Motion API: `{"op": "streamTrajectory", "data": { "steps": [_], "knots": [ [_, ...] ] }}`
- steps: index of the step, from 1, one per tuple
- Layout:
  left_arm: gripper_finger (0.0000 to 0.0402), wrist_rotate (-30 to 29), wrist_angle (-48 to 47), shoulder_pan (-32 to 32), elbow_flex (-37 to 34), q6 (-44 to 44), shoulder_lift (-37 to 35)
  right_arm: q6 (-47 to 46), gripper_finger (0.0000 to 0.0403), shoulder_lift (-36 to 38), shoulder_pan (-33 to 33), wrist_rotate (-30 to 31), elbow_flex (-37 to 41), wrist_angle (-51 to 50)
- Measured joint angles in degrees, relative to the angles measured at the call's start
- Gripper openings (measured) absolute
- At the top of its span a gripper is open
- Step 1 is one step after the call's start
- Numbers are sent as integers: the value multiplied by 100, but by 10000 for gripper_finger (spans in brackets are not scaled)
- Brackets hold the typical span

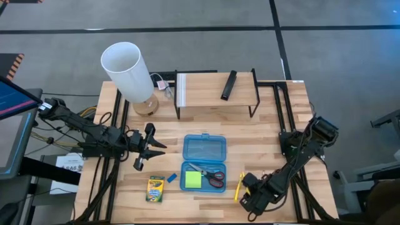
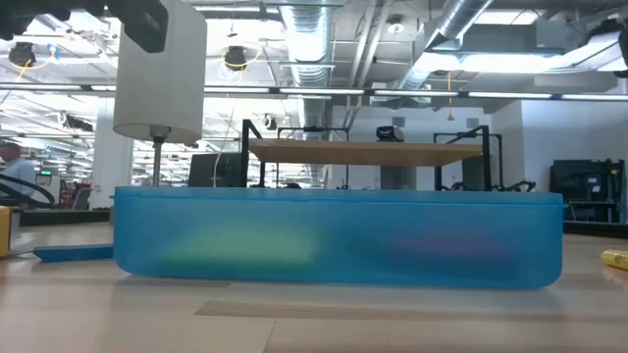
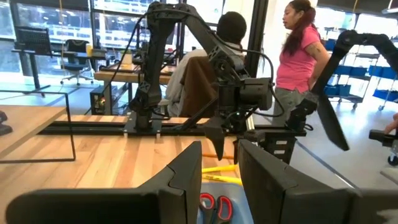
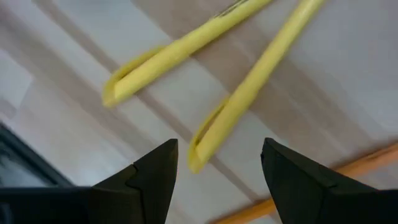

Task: Pack school essentials
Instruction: Put the right yellow pen into the blue supply box

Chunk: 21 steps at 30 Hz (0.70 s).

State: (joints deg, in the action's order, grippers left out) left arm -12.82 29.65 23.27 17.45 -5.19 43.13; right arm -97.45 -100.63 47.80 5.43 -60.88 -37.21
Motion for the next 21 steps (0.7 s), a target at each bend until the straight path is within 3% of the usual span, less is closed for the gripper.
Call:
{"op": "streamTrajectory", "data": {
  "steps": [6, 14, 21],
  "knots": [
    [94, 0, -13, 0, 0, -47, 1, 177, 249, -351, -136, 80, -9, 166],
    [108, 14, 714, 0, 0, -63, -7, 199, 244, -582, -184, -57, -33, 189],
    [114, -123, 233, 0, 0, -177, 0, 146, 184, -593, -223, -74, -28, -101]
  ]
}}
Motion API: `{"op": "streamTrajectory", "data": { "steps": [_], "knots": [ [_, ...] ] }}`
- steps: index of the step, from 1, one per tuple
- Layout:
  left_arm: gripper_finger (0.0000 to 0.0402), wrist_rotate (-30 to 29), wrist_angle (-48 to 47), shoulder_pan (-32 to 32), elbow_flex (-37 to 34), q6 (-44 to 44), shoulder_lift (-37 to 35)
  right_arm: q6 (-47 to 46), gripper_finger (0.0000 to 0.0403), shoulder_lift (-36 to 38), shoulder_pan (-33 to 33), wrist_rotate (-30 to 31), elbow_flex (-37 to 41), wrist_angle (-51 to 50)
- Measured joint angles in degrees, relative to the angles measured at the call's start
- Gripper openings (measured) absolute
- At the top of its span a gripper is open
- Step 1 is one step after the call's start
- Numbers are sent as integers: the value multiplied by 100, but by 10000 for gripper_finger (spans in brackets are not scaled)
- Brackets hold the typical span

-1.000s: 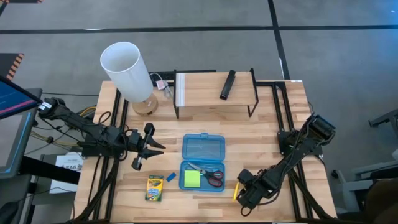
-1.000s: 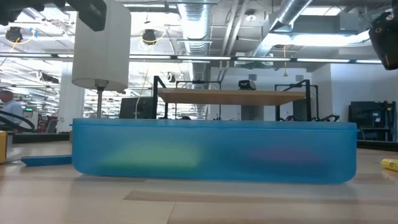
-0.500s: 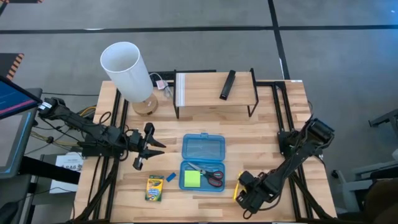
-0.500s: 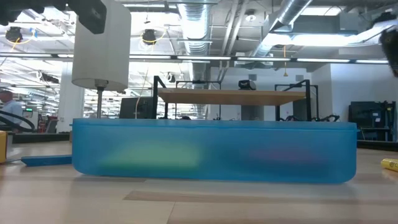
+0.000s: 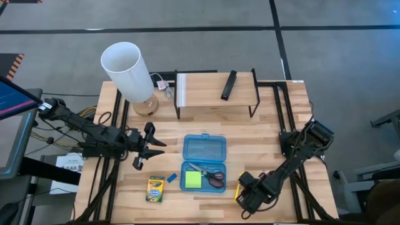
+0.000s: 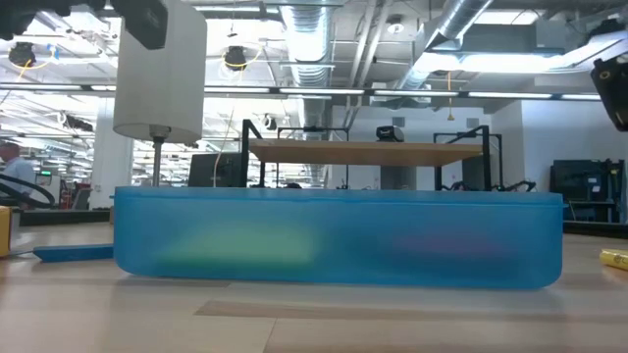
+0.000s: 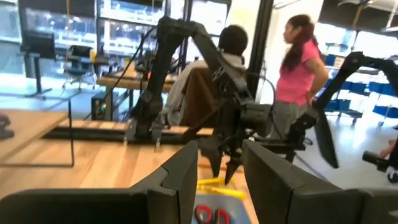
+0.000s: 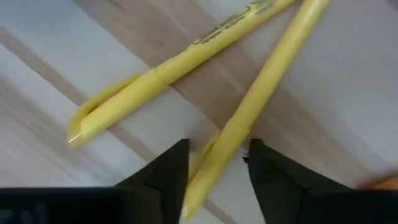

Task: Pack school essentials
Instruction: Put the right yellow pen into the blue supply box

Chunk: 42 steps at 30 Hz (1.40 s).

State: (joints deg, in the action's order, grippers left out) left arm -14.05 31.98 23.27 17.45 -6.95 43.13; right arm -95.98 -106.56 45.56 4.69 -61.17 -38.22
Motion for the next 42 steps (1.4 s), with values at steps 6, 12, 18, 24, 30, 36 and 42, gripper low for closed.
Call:
{"op": "streamTrajectory", "data": {
  "steps": [6, 12, 18, 24, 30, 36, 42],
  "knots": [
    [114, -24, -76, 0, 0, -131, 0, 167, 102, -4, -136, -21, 9, -81],
    [114, -24, -148, 0, 0, -134, 0, 289, 57, 0, -257, -72, 8, -137],
    [114, -24, -163, 0, 0, -142, 0, 291, 58, 1, -364, -94, 9, -292],
    [113, -24, -167, 0, 0, -147, 0, 354, 59, 182, -467, -91, 30, -516],
    [113, -25, -168, 0, 0, -147, 0, 367, 58, 441, -576, 255, 72, -1178],
    [113, -24, -178, 0, 0, -147, 0, 477, 50, 580, -690, 258, 59, -1464],
    [113, -26, -178, 0, 0, -176, 0, 739, 27, 603, -856, 296, 48, -1422]
  ]
}}
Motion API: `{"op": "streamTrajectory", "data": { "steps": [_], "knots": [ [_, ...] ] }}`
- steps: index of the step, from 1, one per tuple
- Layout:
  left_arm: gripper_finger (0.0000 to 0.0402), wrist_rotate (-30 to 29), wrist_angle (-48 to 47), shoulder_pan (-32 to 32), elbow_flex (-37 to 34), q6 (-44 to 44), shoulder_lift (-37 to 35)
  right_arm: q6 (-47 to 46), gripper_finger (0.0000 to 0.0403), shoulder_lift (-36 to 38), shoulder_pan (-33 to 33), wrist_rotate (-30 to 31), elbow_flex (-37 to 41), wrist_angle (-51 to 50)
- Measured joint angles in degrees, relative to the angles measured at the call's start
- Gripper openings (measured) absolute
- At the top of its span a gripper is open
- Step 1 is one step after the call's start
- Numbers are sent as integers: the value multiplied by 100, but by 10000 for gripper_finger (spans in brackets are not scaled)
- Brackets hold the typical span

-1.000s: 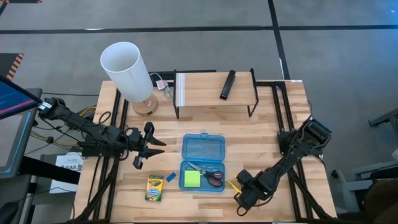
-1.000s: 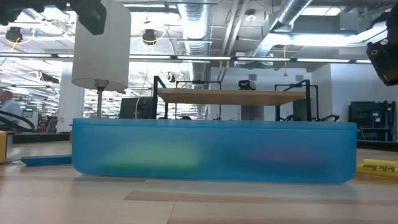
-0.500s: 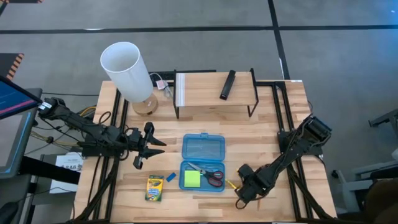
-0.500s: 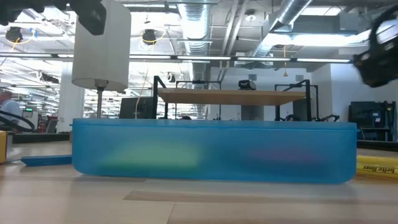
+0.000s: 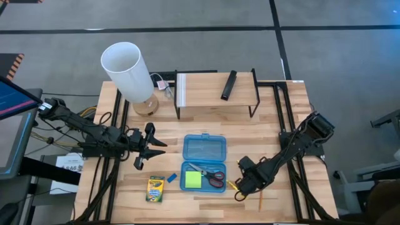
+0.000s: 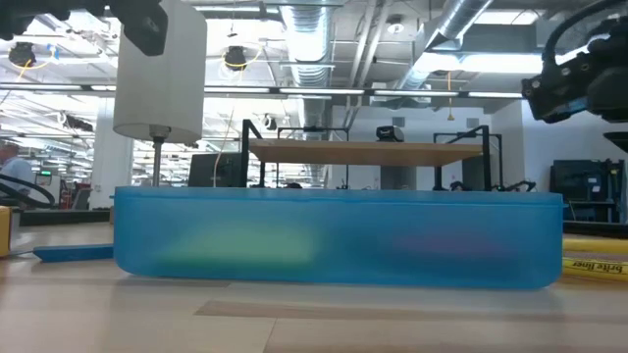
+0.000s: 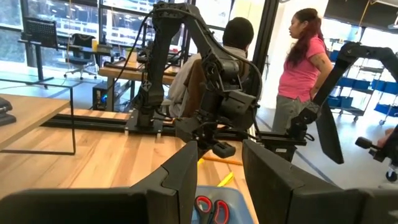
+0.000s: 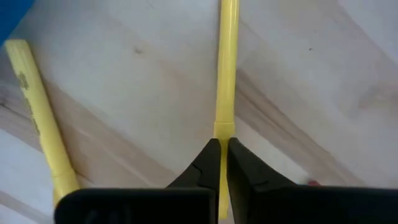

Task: Pack school essentials
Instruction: Put the right yellow pen into the blue supply box

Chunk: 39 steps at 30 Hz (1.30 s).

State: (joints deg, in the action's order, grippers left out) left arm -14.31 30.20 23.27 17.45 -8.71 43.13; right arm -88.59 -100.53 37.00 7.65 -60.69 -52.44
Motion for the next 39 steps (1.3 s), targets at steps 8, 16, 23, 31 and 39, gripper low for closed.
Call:
{"op": "streamTrajectory", "data": {
  "steps": [8, 16, 23, 31, 39],
  "knots": [
    [113, 0, -29, 0, 0, -56, 0, 194, 5, 2, -80, -3, -7, 32],
    [114, -2, -37, 0, 0, -81, 0, 229, 3, 9, -80, -3, -11, 8],
    [114, -4, -37, 0, 0, -72, 0, 299, 3, 11, -80, -6, -17, -3],
    [114, -4, -46, 0, 0, -55, 0, 957, 26, 11, -78, -110, -17, -20],
    [114, -89, -139, 0, -1, -28, 0, 1410, 143, 15, 250, -307, -20, -179]
  ]
}}
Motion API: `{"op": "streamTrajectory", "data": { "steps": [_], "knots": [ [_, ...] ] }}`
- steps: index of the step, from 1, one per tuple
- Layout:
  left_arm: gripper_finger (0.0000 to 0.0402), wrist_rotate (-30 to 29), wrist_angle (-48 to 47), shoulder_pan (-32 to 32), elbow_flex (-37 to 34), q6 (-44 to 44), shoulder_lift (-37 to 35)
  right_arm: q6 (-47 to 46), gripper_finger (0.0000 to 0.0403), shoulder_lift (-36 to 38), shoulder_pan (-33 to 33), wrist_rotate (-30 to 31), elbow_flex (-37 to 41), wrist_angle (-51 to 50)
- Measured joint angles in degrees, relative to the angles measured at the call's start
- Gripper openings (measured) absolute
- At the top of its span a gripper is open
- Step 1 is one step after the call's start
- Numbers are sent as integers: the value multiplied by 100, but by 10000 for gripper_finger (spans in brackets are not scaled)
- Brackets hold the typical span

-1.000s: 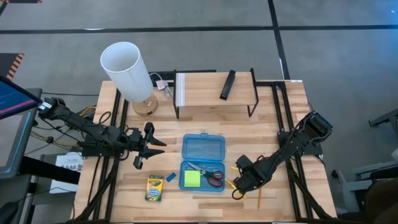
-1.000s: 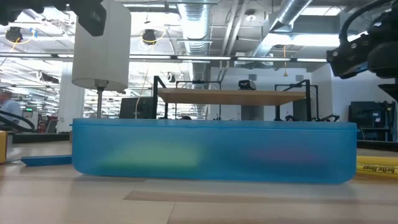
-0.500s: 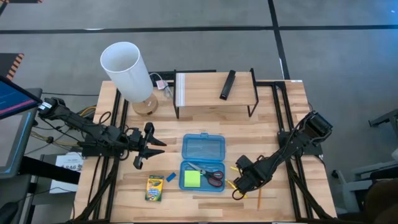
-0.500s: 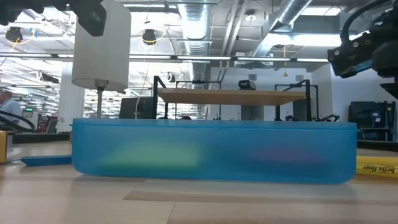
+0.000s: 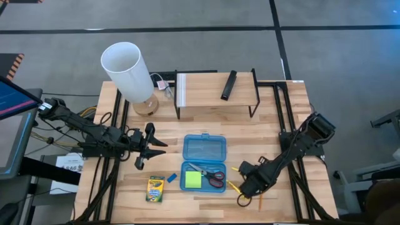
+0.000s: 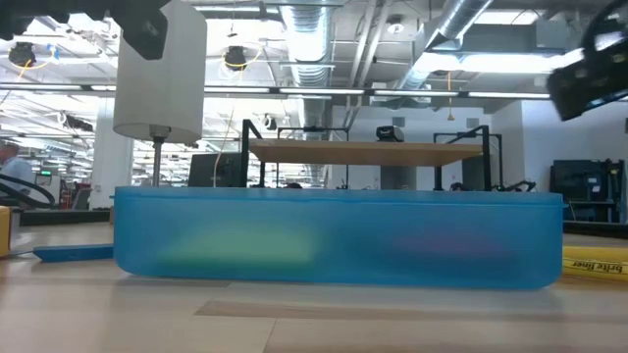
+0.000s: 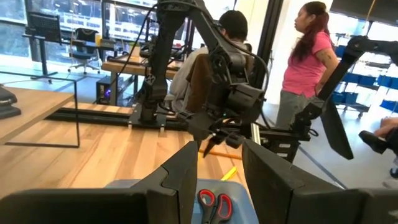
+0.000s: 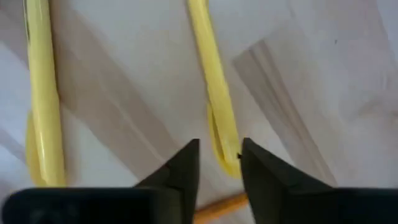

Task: Pack school essentials
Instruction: Put the right yellow pen into the blue supply box

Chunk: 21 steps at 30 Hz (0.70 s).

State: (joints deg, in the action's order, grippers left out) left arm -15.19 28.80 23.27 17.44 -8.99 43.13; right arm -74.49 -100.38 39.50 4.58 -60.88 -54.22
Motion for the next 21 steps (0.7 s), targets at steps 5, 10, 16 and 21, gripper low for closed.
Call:
{"op": "streamTrajectory", "data": {
  "steps": [5, 10, 16, 21],
  "knots": [
    [114, -64, 2, 0, 1, -99, 0, -173, 213, 0, 365, 167, 0, -116],
    [114, -110, 6, 0, -1, -114, 0, -211, 238, -7, 512, 315, 81, -98],
    [114, -112, 4, 0, 0, -89, 0, -174, 237, 16, 346, 351, 565, 455],
    [114, -112, 1, 0, -1, -86, 0, 136, 228, 24, 177, 228, 755, 799]
  ]
}}
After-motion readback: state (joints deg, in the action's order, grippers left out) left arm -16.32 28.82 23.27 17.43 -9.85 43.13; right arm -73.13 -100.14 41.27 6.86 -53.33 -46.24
